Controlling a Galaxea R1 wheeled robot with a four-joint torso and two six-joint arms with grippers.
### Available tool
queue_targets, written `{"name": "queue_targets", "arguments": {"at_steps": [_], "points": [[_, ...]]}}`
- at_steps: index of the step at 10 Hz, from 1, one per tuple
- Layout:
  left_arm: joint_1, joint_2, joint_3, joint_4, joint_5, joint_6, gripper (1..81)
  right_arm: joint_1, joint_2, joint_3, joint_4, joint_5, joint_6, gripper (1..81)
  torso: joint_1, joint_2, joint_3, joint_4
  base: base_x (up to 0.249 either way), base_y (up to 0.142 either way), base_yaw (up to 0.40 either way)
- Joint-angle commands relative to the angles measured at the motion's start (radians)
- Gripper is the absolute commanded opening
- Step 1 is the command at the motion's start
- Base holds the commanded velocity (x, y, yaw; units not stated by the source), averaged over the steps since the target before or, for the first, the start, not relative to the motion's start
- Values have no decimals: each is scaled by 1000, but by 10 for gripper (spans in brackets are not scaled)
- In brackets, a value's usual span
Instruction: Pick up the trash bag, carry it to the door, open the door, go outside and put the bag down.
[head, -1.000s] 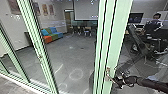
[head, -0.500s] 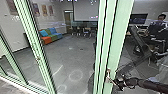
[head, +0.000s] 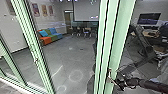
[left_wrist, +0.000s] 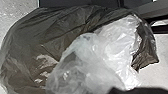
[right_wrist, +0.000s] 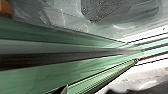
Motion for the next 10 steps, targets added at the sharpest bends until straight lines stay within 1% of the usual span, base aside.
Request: {"name": "queue_targets", "arguments": {"at_steps": [1, 10], "points": [[-25, -11, 1, -7, 86, 1, 10, 119, -12, 2, -26, -97, 53, 811, 0, 0, 0, 0, 72, 0, 0], [-25, -6, 1, -4, 86, 1, 10, 175, -156, 109, -26, -97, 54, 811, 1, 1, -2, 0, 71, 0, 0]]}}
